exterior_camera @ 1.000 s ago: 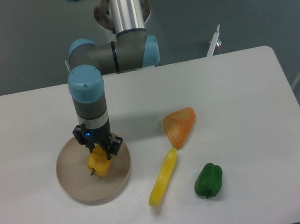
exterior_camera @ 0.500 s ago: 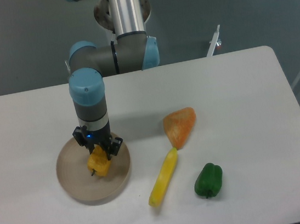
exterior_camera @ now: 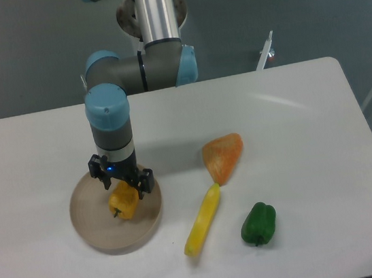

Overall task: Place the yellow pepper on the plate
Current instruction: 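Open the gripper to release the yellow pepper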

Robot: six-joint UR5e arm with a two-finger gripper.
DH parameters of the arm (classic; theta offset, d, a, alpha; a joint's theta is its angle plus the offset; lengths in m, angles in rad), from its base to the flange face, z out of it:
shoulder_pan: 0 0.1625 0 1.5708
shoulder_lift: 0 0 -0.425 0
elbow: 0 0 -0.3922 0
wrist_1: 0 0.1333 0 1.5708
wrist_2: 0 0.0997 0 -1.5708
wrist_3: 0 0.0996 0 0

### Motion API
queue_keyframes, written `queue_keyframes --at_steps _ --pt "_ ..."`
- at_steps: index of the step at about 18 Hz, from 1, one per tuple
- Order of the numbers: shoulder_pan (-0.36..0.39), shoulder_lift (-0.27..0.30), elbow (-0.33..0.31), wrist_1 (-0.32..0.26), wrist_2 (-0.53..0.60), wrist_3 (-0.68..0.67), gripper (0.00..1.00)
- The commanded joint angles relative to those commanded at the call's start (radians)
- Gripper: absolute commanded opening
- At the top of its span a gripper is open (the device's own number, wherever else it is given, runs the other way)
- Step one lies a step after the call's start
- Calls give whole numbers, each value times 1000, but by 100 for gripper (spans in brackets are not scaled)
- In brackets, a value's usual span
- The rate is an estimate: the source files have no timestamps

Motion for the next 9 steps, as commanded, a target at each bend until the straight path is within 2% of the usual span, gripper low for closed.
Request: queue_keyframes --at_steps 3,6,9 --pt "12 14 26 0 0 -2 100" --pt "92 29 66 -2 6 12 100" --pt "170 19 124 -3 14 34 100"
